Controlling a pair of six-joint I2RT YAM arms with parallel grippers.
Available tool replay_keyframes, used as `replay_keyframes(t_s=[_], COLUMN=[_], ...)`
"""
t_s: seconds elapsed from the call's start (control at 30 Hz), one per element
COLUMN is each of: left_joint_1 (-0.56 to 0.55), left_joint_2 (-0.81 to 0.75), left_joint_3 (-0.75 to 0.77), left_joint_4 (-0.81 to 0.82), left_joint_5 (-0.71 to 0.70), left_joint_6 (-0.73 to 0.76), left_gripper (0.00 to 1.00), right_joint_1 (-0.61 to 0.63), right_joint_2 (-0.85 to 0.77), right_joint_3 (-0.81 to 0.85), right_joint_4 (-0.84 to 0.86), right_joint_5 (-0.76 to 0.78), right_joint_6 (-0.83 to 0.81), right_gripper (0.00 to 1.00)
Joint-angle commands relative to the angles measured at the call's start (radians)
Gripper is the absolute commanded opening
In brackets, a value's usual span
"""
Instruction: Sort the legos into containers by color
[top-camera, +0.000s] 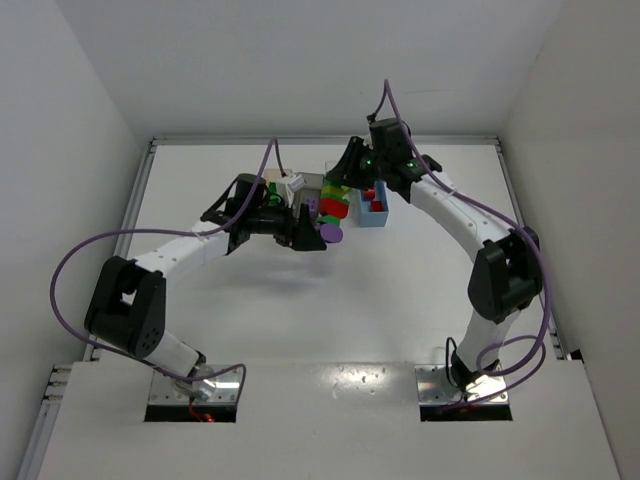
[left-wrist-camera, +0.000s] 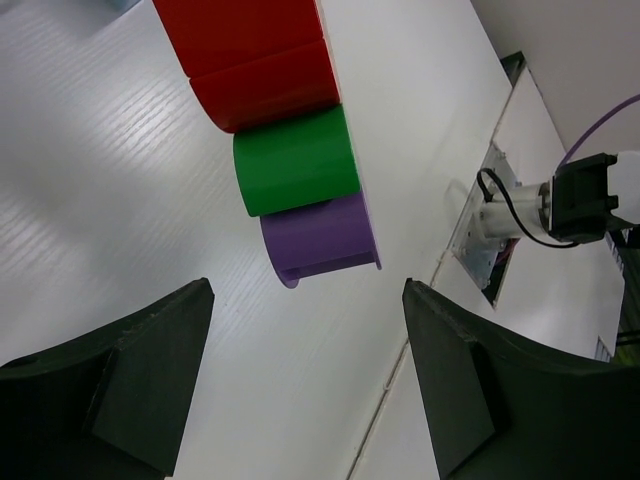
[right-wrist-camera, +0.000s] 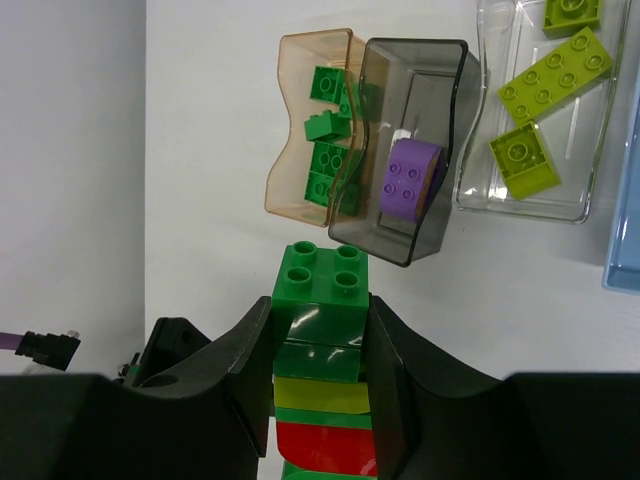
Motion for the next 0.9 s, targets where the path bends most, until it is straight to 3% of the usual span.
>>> replay_keyframes(t_s=[0.0,0.3,0.53,0.67,0.77,0.8,0.87], left_joint_1=[-0.008,-0.008,-0.008,-0.008,-0.008,-0.008,-0.008], left_joint_2=[0.007,0.026,0.046,0.055,0.055,0.066,0.066], left_joint_3=[0.047,0.067,0.067,0.067,0.067,0.076,0.076], left_joint_4=[0.029,0.05,0.07,0.083,0.102,0.102,0.102], left_joint_5=[0.01,0.039,0.039,0.039,0.039,0.039,0.03], left_joint_6=[0.011,-0.008,-0.008,-0.03,-0.04,-0.04,-0.04], left_gripper=[0.83,0.81,0.65,0.61,0.52,0.41,0.3], right_joint_1=[-0.003,-0.003,-0.003,-0.003,-0.003,-0.003,-0.003], right_joint_2=[-0.047,-0.047,-0.047,-0.047,-0.047,-0.047,-0.047], right_joint_3=[-0.001,-0.019,-0.01,-0.01,-0.028,-0.028,-0.028], right_joint_4=[0.045,0.063,0.074,0.074,0.074,0.074,0.074], right_joint_5=[-0.016,-0.026,-0.053,-0.053,-0.053,-0.053,-0.043], right_joint_6=[0.022,0.041,0.052,0.061,0.071,0.071,0.071], right_gripper=[0.0,0.0,0.0,0.0,0.0,0.0,0.0])
